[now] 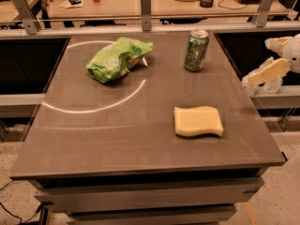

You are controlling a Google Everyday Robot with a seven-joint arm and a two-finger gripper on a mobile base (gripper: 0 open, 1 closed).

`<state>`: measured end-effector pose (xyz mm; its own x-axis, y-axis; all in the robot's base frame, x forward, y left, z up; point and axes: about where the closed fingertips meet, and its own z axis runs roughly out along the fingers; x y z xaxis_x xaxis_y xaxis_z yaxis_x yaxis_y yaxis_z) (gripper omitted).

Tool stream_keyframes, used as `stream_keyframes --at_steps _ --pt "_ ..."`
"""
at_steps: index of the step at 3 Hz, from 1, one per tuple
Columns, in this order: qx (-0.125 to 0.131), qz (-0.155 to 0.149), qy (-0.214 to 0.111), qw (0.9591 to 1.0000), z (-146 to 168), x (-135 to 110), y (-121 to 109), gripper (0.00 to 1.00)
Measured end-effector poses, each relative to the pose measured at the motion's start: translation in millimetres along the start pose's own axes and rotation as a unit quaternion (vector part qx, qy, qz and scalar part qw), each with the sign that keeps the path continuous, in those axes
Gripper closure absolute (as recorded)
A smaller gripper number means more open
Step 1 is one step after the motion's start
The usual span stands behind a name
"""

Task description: Move green can near sponge

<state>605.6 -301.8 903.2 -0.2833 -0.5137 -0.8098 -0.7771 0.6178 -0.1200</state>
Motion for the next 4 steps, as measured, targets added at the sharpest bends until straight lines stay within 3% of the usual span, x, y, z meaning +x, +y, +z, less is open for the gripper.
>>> stream_keyframes --at_steps 1,2,3,4 --pt "0.023 0.008 -0.008 0.9997 7 -2 -5 0.00" --pt "0.073 0.019 -0.018 0.9970 23 -8 -11 0.00" --pt "0.119 0.038 -0.035 0.9916 41 -17 -25 0.00" --pt "0.115 0.056 -0.068 0.9894 63 -31 -32 0.00"
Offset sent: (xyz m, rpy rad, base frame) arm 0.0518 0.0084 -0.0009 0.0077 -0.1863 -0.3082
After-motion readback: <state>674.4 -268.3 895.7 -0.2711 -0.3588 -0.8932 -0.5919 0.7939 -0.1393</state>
